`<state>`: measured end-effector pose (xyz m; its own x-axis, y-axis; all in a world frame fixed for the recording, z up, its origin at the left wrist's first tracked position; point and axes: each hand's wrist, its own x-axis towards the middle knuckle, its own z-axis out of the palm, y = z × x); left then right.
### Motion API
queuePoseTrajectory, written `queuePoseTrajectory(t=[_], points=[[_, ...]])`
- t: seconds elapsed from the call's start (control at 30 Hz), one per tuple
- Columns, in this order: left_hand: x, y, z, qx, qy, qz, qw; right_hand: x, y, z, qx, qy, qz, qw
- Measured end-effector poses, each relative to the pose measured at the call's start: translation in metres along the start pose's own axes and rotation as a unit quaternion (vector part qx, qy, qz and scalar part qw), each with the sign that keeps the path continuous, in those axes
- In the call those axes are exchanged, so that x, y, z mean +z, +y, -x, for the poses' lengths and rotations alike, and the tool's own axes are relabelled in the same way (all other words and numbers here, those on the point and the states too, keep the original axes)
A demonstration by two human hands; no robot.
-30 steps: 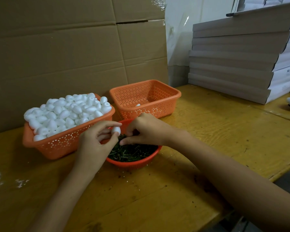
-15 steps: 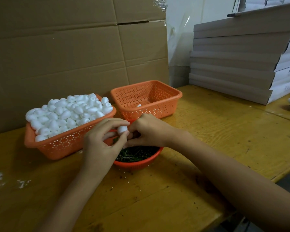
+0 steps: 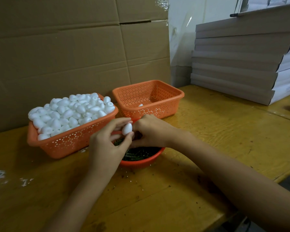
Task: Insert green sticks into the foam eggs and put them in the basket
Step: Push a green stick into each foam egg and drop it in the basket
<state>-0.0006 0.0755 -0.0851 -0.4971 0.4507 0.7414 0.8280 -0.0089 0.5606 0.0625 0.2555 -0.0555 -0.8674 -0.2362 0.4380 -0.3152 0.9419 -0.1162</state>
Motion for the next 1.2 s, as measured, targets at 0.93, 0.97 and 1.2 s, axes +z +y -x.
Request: queuePoseTrajectory(t=[0.93, 0.97, 1.2], points=[[-0.004, -0.003, -0.002, -0.113, 0.008, 0.106, 0.988, -0.005, -0.004, -0.001, 0.038, 0.006, -0.007, 0.999], [-0.004, -0.004, -0.003, -0.121, 0.011, 0.112, 0.986, -0.005, -0.003, -0.002, 0.042, 0.015, -0.017, 0.999], [-0.005, -0.003, -0.004, -0.136, 0.006, 0.13, 0.982, -0.006, 0.003, -0.002, 0.061, 0.015, -0.057, 0.996]])
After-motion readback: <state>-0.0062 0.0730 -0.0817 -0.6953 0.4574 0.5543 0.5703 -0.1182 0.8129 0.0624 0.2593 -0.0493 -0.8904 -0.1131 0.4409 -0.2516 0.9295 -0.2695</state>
